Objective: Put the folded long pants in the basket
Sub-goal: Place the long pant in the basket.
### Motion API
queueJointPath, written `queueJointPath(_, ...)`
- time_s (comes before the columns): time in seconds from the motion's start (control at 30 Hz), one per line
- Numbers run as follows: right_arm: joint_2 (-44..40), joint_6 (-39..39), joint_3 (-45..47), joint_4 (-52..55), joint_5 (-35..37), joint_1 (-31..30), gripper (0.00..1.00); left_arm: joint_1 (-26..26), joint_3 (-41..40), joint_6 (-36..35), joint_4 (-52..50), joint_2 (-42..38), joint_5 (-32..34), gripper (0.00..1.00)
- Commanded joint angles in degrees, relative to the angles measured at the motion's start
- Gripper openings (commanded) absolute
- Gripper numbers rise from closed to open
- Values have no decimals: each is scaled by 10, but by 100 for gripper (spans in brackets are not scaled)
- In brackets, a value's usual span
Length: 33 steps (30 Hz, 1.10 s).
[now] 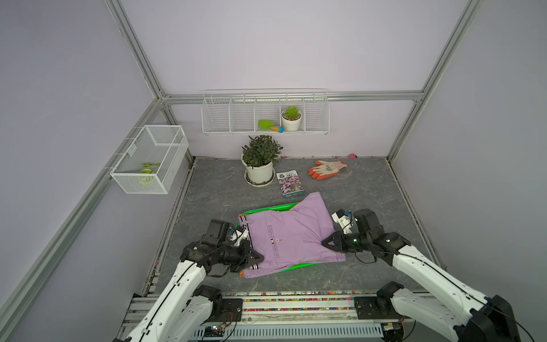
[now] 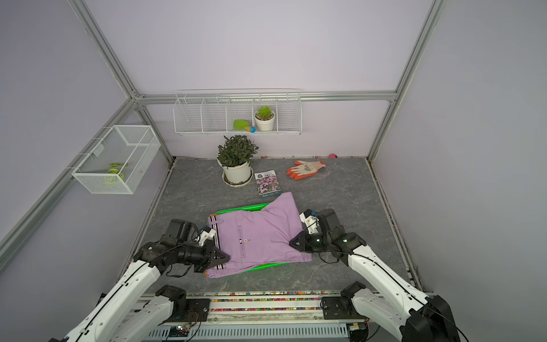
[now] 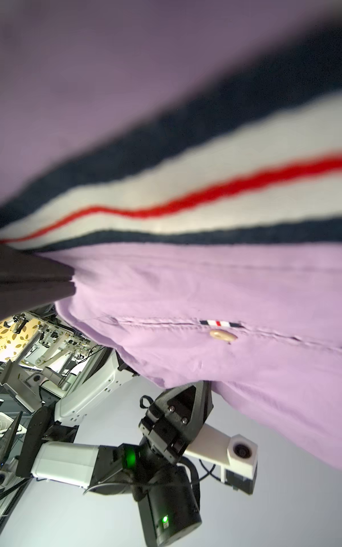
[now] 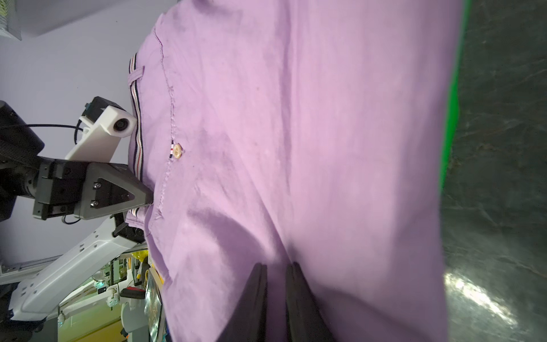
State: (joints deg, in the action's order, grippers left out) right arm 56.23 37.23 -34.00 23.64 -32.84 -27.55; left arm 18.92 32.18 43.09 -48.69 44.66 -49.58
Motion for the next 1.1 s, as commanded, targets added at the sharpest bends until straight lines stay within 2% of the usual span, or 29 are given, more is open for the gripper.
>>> queueJointPath(0.0,19,-15,17,62,61,-3,21,3,-35,23,-38,-9,19,4)
queueJointPath(0.07,24,-21,-14,68,69,-3,26,3,-16,14,-53,-3,23,5)
queueJointPath(0.17,24,-20,-72,72,43,-4,35,3,47,1,-59,16,26,6)
queueJointPath(0.33,20,-1,-129,104,-18,-9,35,3,133,-17,-69,57,11,7)
queueJointPath(0.43,10,10,-119,124,-41,-28,32,3,124,-5,-45,40,-35,6)
queueJointPath(0.57,4,0,-72,140,-66,-53,28,3,64,-4,-46,5,-86,6)
queueJointPath(0.7,22,-20,-39,170,-40,-53,24,3,-9,-11,-62,-13,-93,5)
queueJointPath(0.83,48,-51,-44,222,59,-54,21,3,-50,-41,-92,-13,-65,3)
queueJointPath(0.9,61,-57,-53,234,95,-54,20,3,-51,-54,-106,-6,-55,2)
queueJointPath(1.07,70,-50,-103,217,114,-54,20,3,-12,-85,-152,8,-37,2)
